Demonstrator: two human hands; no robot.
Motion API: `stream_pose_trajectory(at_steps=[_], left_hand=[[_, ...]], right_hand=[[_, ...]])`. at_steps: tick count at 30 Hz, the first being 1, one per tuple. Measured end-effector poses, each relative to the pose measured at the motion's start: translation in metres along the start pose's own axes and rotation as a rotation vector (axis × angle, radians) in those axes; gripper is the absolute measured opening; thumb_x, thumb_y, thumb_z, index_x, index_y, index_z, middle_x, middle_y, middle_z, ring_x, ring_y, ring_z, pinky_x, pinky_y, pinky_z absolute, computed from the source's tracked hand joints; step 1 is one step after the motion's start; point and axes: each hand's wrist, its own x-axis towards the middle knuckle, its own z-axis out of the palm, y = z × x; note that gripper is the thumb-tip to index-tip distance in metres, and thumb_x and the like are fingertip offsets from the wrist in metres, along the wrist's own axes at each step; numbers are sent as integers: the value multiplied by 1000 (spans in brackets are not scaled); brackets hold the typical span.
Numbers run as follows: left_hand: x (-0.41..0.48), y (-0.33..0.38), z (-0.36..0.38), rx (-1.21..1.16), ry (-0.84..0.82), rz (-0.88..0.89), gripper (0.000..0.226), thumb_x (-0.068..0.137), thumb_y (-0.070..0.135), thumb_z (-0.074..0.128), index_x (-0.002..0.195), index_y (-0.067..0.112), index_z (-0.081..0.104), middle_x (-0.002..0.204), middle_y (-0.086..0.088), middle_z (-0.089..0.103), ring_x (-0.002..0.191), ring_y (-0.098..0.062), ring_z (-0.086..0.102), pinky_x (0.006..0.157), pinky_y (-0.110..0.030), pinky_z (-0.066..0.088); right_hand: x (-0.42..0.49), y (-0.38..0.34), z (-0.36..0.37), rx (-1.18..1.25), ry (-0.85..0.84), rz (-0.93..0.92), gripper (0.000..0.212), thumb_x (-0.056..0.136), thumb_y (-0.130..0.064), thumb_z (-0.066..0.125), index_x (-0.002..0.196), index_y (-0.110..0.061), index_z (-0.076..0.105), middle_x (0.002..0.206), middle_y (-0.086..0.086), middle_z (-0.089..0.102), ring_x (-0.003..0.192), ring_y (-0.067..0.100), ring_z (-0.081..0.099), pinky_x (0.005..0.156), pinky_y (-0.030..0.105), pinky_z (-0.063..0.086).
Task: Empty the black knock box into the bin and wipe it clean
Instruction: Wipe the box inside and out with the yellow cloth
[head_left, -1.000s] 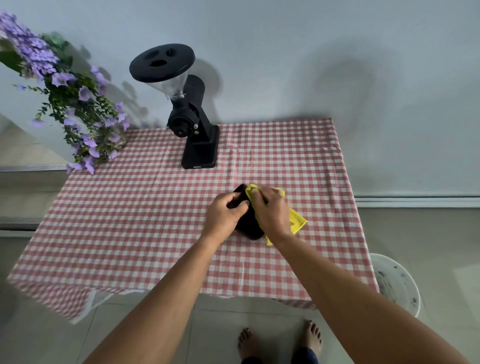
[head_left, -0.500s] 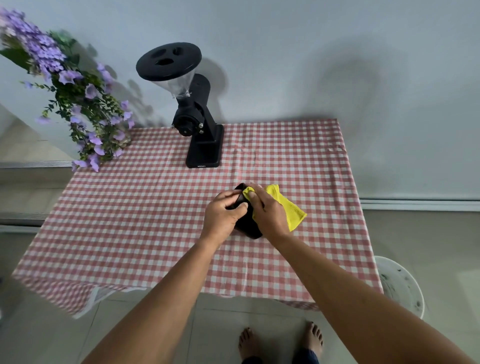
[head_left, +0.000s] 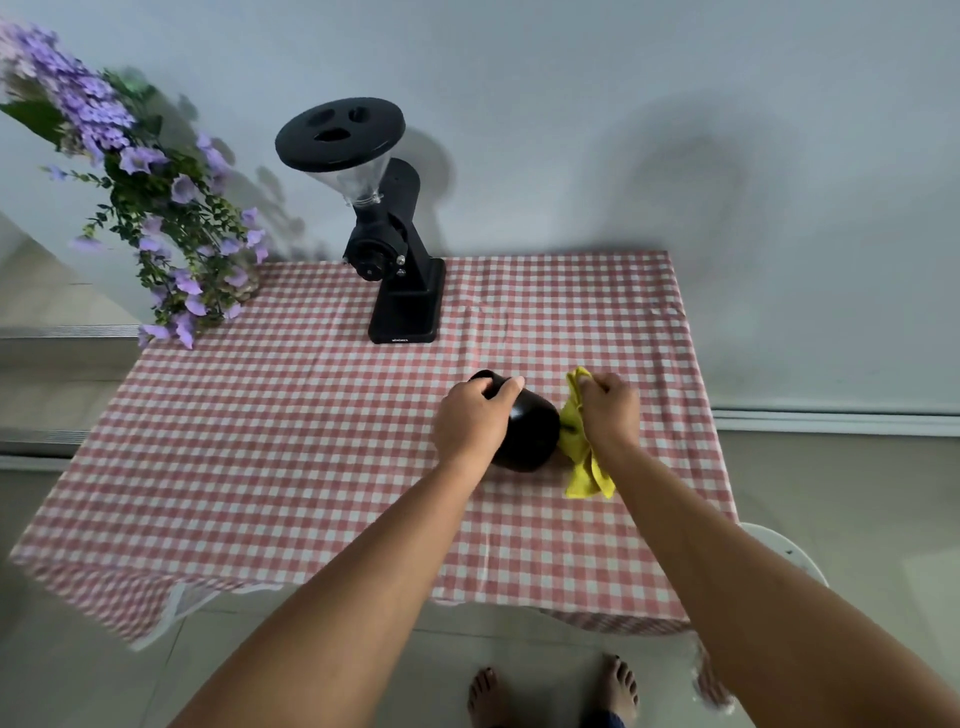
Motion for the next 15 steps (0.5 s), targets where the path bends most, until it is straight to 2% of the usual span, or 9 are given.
stream_pose_trajectory(at_steps=[3, 6, 8, 11, 15], left_hand=[[8, 7, 3, 61, -44, -38, 49, 91, 62, 51, 70, 20, 65, 68, 6, 65, 68, -13, 63, 56, -29, 45], [12, 15, 8, 71, -112, -95, 54, 89, 67, 52, 62, 21, 62, 61, 5, 64, 62, -16, 64, 52, -27, 40], [16, 21, 10, 79, -133, -173, 55, 84, 72, 53, 68, 20, 66, 67, 4, 68, 65, -18, 67, 53, -28, 43], [22, 26, 9, 94, -130, -267, 61, 80, 74, 55, 88, 15, 67, 79, 2, 69, 73, -20, 68, 59, -31, 51], [30, 33, 5, 128, -146, -291, 56, 85, 70, 56, 93, 14, 61, 81, 1, 66, 74, -20, 65, 55, -30, 46]], right_hand=[[-6, -15, -1, 121, 27, -48, 25, 97, -29, 53, 112, -14, 66, 89, -7, 65, 81, 11, 61, 65, 22, 44], [-16, -23, 9, 100, -116, -109, 34, 98, -27, 52, 129, -16, 60, 117, -2, 66, 107, 15, 61, 89, 27, 48], [-22, -17, 13, 60, -195, -114, 36, 98, -25, 51, 133, -21, 57, 126, -3, 64, 112, 13, 59, 93, 29, 49], [-25, -3, 10, -2, -169, -81, 35, 96, -19, 50, 129, -27, 60, 123, -5, 66, 108, 13, 61, 88, 28, 51], [-25, 3, -2, 95, -65, -47, 30, 93, -17, 55, 120, -26, 67, 109, -8, 69, 99, 12, 65, 89, 31, 54]])
